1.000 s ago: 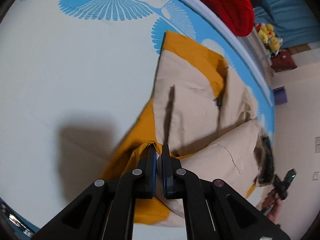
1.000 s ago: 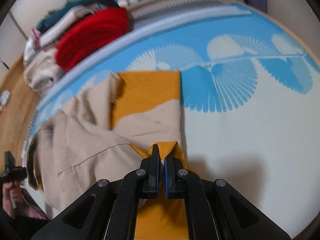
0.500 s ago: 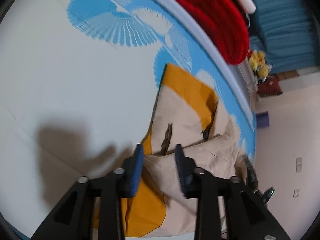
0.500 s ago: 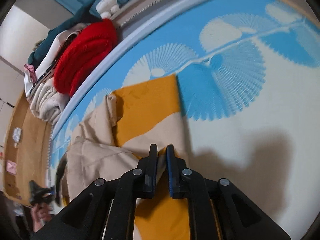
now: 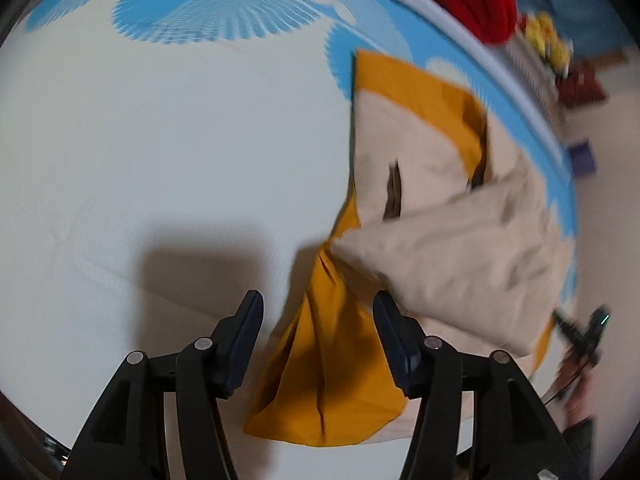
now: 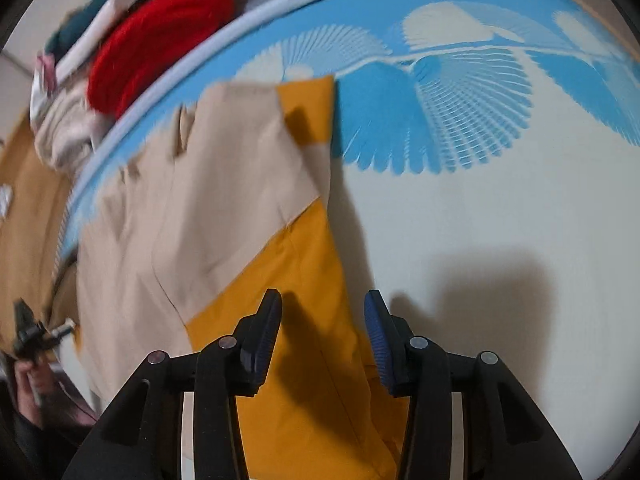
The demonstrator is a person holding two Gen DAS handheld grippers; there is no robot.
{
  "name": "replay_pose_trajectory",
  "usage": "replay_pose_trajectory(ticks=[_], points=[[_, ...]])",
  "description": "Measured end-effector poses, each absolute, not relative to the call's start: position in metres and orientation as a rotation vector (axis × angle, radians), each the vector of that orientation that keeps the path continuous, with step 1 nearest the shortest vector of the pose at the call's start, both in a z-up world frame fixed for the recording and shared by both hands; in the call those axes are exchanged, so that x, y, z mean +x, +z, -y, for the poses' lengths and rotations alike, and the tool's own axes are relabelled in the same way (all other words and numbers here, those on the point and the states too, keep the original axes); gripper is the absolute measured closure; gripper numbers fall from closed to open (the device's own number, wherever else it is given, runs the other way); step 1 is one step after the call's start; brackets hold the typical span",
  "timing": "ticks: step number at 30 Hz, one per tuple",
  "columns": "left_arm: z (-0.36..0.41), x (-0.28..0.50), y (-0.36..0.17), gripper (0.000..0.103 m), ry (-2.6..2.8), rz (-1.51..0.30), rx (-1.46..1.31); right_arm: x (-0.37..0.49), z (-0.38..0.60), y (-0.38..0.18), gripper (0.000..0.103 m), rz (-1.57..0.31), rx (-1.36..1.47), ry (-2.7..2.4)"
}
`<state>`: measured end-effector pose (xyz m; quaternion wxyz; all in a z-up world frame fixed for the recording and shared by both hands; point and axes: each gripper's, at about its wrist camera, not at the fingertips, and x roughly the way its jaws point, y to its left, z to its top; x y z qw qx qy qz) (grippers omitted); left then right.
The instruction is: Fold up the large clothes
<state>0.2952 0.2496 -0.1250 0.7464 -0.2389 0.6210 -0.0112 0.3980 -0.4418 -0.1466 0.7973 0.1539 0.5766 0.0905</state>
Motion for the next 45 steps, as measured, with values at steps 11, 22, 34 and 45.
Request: replay_pose_trajectory(ticks=[11, 22, 34, 45], points=[[-0.226, 0.332, -0.112, 0.099, -0.054, -1.184, -0.388, 0.413, 0.421, -0.147, 0.062, -1.21, 0.292, 0.18], [-0.24, 0.35, -0.074, 0.103, 0.035, -0.927, -0.444, 0.41, 0.434, -0.083, 0.099, -0.871, 0.343, 0.109], [-0.259, 0.377, -0.133, 0.067, 0.031, -1.165, -0.658, 0.439, 0.431, -0.125, 0.074, -1.032, 0.398, 0.01], [-0.232, 0.377, -0.101, 0.099, -0.012, -1.034, -0.466, 0.428, 0.416, -0.121, 0.098, -1.034, 0.292, 0.07]])
